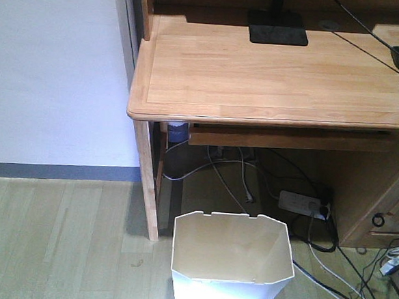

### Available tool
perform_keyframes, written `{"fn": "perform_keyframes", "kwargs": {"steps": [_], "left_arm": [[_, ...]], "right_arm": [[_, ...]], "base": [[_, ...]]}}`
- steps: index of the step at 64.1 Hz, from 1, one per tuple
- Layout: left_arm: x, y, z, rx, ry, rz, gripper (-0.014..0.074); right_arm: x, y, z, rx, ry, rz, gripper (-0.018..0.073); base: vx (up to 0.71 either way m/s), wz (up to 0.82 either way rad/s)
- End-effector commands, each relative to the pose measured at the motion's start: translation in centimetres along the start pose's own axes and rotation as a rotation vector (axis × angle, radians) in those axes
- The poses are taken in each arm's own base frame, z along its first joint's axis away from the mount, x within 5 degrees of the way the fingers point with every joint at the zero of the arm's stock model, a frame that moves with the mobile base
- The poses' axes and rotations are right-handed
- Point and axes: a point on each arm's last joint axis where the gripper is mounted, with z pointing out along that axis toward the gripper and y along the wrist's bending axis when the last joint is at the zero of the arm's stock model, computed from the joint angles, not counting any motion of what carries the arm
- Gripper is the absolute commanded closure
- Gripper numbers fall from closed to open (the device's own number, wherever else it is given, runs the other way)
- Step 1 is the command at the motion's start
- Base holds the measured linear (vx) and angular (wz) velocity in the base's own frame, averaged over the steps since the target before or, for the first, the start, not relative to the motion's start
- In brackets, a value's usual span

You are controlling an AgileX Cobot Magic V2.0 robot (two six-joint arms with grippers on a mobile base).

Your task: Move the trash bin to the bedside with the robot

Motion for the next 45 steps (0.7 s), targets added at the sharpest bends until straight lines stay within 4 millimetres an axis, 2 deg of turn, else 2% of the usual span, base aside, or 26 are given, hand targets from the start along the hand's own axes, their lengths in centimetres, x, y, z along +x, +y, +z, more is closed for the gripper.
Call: {"fn": "perform_keyframes", "kwargs": {"steps": [1, 10, 17, 29, 45], "left_arm": [[-0.5, -0.1, -0.1, 0.011, -0.076, -0.006, 0.0603], [-0.5, -0.1, -0.1, 0.011, -0.076, -0.006, 0.0603], [-0.5, -0.1, -0.1, 0.011, -0.076, -0.006, 0.0603], [-0.5, -0.1, -0.1, 0.011, -0.076, -0.006, 0.0603], [-0.5, -0.1, -0.1, 0.011, -0.076, -0.006, 0.0603]], "right_arm": [[-3.9, -0.5, 0.9, 0.005, -0.073, 0.014, 0.0561], [-6.1, -0.9, 2.7, -0.006, 0.084, 0.019, 0.0561], [-6.4, -1.1, 4.1, -0.017, 0.257, 0.043, 0.0561], [-5.3, -0.7, 5.0, -0.039, 0.482, 0.150, 0.0561], [-4.9, -0.7, 5.2, -0.041, 0.514, 0.133, 0.0561]], "base": [[0.00, 0.00], [0.00, 0.00], [0.00, 0.00], [0.00, 0.00], [0.00, 0.00]]}}
